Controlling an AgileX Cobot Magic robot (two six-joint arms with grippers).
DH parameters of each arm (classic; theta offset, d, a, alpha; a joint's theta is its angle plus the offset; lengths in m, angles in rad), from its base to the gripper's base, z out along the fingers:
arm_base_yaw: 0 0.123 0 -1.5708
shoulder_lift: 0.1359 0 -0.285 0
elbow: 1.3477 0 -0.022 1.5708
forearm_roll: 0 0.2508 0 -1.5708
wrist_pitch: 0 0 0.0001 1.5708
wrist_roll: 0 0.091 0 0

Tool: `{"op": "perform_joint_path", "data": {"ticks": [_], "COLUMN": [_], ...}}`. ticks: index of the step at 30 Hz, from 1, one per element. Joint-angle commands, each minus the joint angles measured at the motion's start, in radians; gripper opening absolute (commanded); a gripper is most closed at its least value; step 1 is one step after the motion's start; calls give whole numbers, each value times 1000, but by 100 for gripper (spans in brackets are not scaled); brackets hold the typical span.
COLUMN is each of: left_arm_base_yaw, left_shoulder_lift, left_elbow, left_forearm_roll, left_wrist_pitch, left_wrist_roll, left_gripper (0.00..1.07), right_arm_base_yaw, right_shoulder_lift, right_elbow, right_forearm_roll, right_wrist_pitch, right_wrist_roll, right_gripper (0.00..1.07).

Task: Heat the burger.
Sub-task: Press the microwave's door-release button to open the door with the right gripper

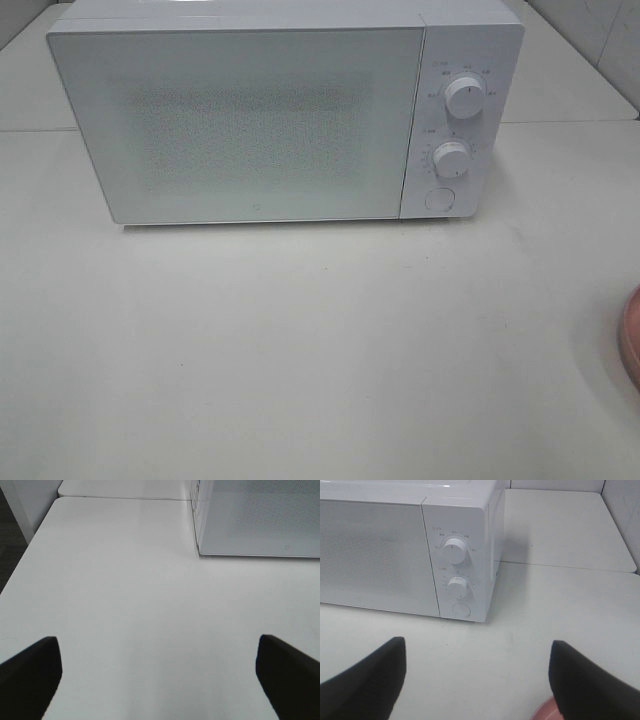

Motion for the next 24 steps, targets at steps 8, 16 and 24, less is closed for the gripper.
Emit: {"op": "perform_joint_path", "data": {"ticks": [8,16,24], "left_arm_base_yaw": [-6,-6,-6], "left_shoulder_lift": [-14,-14,-14], "left_elbow": [1,1,1], "left_forearm_roll": [3,3,3], "left_wrist_pitch": [-17,-17,-17], "left_wrist_roll": [-2,-2,-2], "left_gripper": [98,98,98], "right_arm_base_yaw": [-2,-2,-2], "right_shoulder_lift": [128,265,413], "right_elbow": [42,57,57], "right_forearm_roll": [-70,-77,-109], "right_wrist_pitch": [-222,-365,-517], "right_wrist_roll": [-14,-14,-22], "right_gripper": [75,75,75]}}
